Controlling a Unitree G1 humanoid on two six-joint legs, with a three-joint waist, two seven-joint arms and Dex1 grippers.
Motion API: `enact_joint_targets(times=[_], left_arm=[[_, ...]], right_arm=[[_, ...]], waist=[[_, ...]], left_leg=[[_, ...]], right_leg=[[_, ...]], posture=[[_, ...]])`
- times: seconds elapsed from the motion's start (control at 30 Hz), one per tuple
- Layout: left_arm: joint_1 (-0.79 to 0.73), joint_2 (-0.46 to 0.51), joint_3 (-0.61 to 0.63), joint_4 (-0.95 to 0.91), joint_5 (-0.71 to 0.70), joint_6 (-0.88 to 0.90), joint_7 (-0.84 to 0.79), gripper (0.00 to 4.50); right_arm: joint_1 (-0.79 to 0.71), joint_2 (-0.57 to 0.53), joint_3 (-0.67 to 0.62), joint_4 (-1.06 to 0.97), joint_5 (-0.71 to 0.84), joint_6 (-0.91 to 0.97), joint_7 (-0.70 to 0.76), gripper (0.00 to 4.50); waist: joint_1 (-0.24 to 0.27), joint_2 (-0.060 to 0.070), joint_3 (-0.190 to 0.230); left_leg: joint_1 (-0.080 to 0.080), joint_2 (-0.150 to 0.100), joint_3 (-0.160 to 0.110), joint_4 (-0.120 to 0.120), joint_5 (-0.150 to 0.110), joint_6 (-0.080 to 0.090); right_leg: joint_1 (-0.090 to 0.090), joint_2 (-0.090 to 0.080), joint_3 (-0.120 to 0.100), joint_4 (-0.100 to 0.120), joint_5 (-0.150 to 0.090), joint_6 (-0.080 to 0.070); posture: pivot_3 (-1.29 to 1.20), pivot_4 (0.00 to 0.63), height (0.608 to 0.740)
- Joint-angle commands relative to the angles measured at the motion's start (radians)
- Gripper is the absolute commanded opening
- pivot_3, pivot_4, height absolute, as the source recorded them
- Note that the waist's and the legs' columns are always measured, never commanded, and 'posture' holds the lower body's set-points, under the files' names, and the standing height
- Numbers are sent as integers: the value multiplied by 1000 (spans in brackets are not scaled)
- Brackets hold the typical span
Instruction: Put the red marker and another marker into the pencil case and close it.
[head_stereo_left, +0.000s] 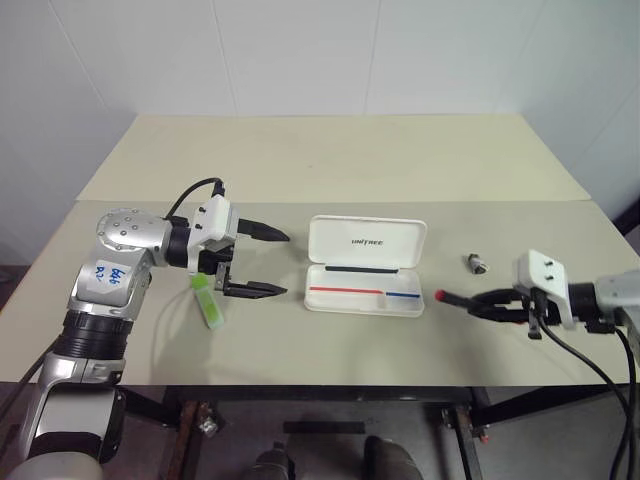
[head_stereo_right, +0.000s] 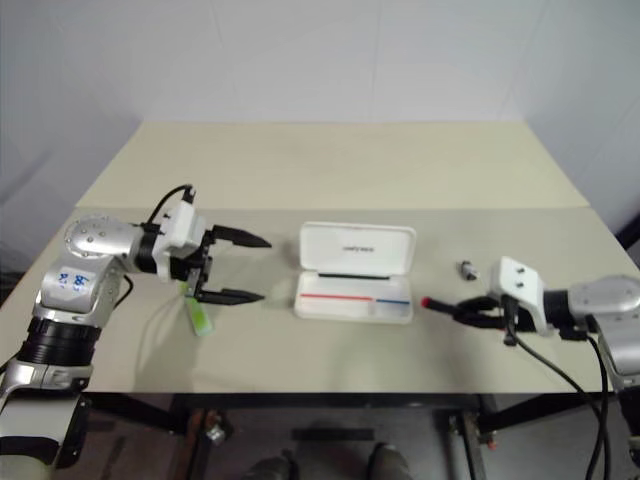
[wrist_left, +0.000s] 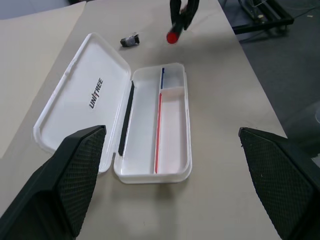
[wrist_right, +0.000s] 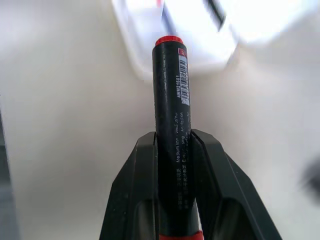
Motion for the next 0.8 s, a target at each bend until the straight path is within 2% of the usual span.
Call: enact_joint_targets(times=[0.03, 0.17, 0.4, 0.8], left_arm=[[3, 16, 27, 2, -1, -27, 16, 4500], [14, 20, 24, 3, 4, -31, 27, 4500], [40, 21, 19, -5, 12, -31, 50, 4500], [83, 20, 27, -53, 0, -17, 92, 4500]], right_arm=[[-78, 38, 66, -87, -7, 68, -25, 569], [-182, 116, 160, -94, -34, 117, -40, 569], [-362, 306, 278, 55, -100, 113, -80, 569], [-429, 418, 328, 263, -165, -11, -80, 569]], waist=[[-2, 0, 0], [-1, 0, 0], [-4, 0, 0], [-9, 0, 0]], left_leg=[[0, 0, 0, 0, 0, 0], [-1, 0, 0, 0, 0, -1], [-3, 0, 1, -2, 1, -3], [-7, 1, 3, -1, 1, -4]], right_leg=[[0, 0, 0, 0, 0, 0], [-1, 0, 0, 1, 0, 0], [-3, 0, 0, 2, 0, 0], [-9, 1, 1, 4, -1, -1]], posture=[[0, 150, 740], [0, 150, 740], [0, 150, 740], [0, 150, 740]])
